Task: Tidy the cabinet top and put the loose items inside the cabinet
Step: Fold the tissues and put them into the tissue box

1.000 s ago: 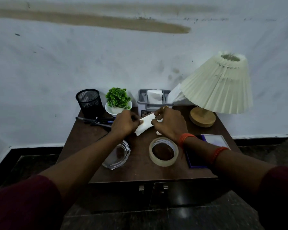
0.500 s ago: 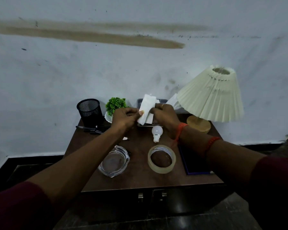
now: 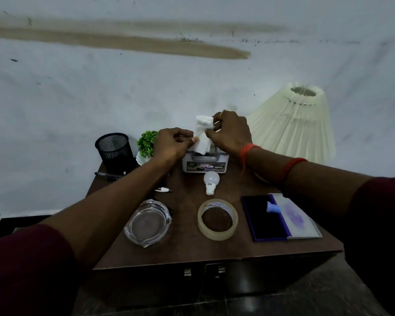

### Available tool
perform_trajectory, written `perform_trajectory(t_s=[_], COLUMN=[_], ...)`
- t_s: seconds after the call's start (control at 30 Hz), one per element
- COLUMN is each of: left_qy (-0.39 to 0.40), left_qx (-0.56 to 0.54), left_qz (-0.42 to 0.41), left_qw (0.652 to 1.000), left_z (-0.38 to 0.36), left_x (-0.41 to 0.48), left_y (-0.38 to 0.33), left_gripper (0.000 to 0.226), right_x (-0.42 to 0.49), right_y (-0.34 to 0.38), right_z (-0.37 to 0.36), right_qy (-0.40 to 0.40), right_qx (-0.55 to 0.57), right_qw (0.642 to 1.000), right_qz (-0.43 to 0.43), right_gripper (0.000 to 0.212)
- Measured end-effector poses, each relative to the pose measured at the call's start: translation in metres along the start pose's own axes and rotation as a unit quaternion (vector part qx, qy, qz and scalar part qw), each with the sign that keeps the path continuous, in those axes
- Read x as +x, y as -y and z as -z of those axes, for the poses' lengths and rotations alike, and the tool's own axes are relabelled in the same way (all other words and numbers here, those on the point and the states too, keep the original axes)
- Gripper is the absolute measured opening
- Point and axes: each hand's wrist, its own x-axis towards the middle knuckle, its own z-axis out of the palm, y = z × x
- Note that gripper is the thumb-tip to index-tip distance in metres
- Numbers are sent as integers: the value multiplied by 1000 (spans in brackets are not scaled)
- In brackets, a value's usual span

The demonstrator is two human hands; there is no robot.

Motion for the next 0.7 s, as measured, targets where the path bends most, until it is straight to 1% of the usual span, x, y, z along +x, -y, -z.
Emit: perform_trajectory(t_s=[0.1, 0.27, 0.57, 0.7], left_qy=[-4, 20, 32, 32], left_qx=[6, -12, -34, -39], left_qz=[-1, 11, 21, 28], left_qw=[1000, 1000, 999, 998], left_z=[-3, -8, -12, -11], left_x=[2, 1, 0, 1], left_y=[3, 6, 7, 6], left_gripper=[27, 25, 28, 25], right_x=[1, 2, 11, 16], right_y=[-7, -18, -24, -20], right_z=[-5, -15, -27, -22], right_qy=[0, 5, 33, 56], right_qx=[-42, -74, -108, -120], right_qw=[999, 997, 993, 991], right_qz=[19, 35, 15, 14], right_gripper=[32, 27, 33, 37])
